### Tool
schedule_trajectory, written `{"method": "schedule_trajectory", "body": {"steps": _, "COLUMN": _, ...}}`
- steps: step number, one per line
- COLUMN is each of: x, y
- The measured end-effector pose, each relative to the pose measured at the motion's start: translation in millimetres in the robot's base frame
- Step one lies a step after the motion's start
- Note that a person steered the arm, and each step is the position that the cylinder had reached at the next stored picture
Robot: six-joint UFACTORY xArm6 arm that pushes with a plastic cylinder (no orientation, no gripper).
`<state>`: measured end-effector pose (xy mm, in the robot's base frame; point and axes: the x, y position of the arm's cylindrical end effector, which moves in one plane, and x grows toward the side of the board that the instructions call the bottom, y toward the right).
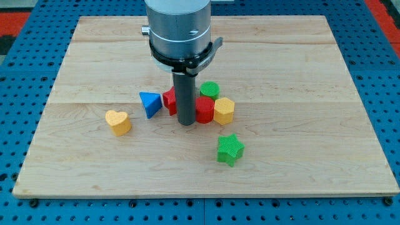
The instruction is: Push the green star close to the hexagon
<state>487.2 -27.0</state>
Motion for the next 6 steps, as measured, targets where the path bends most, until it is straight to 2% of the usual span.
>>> {"method": "schedule_trajectory", "body": {"steps": 3, "x": 23, "y": 13}}
{"method": "schedule_trajectory", "body": {"steps": 4, "x": 84, "y": 13}}
{"method": "schedule_trajectory", "body": {"steps": 5, "x": 108, "y": 22}}
{"method": "schedule_trajectory", "body": {"steps": 6, "x": 98, "y": 62}}
